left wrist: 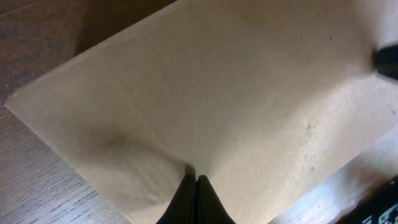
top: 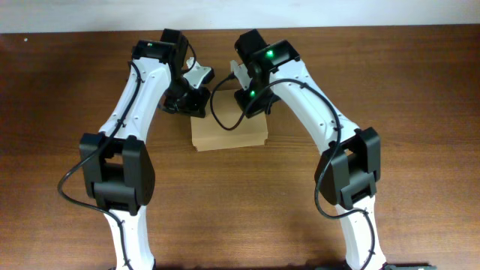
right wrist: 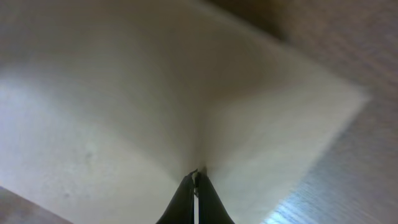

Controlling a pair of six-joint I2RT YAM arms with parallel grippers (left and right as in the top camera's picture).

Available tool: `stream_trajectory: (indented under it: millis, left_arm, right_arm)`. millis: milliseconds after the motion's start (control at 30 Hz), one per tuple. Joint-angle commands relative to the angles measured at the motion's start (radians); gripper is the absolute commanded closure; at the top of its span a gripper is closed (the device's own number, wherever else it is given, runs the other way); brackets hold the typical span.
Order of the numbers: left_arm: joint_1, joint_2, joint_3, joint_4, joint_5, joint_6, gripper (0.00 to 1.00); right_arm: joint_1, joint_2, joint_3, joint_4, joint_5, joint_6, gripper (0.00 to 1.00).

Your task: Pack container

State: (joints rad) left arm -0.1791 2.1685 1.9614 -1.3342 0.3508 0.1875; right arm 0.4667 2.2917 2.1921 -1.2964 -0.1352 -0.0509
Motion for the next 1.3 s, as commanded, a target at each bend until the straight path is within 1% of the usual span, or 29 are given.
stream_trajectory:
  millis: [0, 167, 233, 367, 400, 500, 567, 633, 733, 800, 867, 933, 1067, 1167, 1267]
  left_arm:
    - [0.043, 0.000, 0.100, -0.045, -0.013, 0.005, 0.95]
    - [0.100, 0.000, 0.329, -0.134, -0.115, -0.018, 0.93]
    - [0.121, 0.000, 0.445, -0.169, -0.140, -0.018, 0.92]
    - [0.148, -0.003, 0.695, -0.292, -0.226, -0.021, 0.88]
    - [0.150, -0.008, 0.740, -0.312, -0.248, -0.038, 0.88]
    - [0.149, -0.057, 0.809, -0.337, -0.294, -0.045, 0.87]
    - [0.150, -0.111, 0.809, -0.343, -0.317, -0.046, 0.88]
    - [0.150, -0.161, 0.807, -0.349, -0.323, -0.061, 0.87]
    - [0.145, -0.249, 0.779, -0.353, -0.323, -0.071, 0.87]
    - [0.137, -0.324, 0.726, -0.348, -0.331, -0.071, 0.88]
    - [0.127, -0.403, 0.650, -0.326, -0.365, -0.083, 0.87]
    - [0.098, -0.483, 0.550, -0.297, -0.439, -0.092, 0.87]
    - [0.000, -0.633, 0.288, -0.239, -0.589, -0.143, 0.87]
    - [-0.068, -0.727, 0.075, -0.232, -0.613, -0.174, 0.87]
    - [-0.097, -0.797, -0.113, -0.193, -0.610, -0.195, 0.87]
  right_arm:
    - [-0.057, -0.036, 0.131, -0.001, 0.016, 0.019, 0.96]
    - [-0.112, -0.077, 0.370, -0.030, 0.032, 0.037, 0.96]
    - [-0.127, -0.090, 0.492, -0.078, 0.112, 0.060, 0.96]
    - [-0.116, -0.121, 0.740, -0.243, 0.337, 0.059, 0.96]
    - [-0.109, -0.128, 0.780, -0.275, 0.371, 0.059, 0.96]
    - [-0.102, -0.197, 0.815, -0.315, 0.386, 0.089, 0.96]
    - [-0.102, -0.251, 0.796, -0.326, 0.394, 0.093, 0.96]
    - [-0.110, -0.325, 0.741, -0.328, 0.401, 0.093, 0.96]
    - [-0.136, -0.474, 0.579, -0.319, 0.406, 0.097, 0.96]
    - [-0.166, -0.584, 0.441, -0.291, 0.406, 0.102, 0.96]
    - [-0.198, -0.681, 0.322, -0.273, 0.406, 0.139, 0.96]
    - [-0.215, -0.765, 0.231, -0.275, 0.406, 0.176, 0.96]
    - [-0.211, -0.898, 0.092, -0.322, 0.402, 0.219, 0.96]
    - [-0.211, -0.987, -0.015, -0.341, 0.402, 0.245, 0.96]
    - [-0.211, -1.068, -0.138, -0.347, 0.394, 0.252, 0.96]
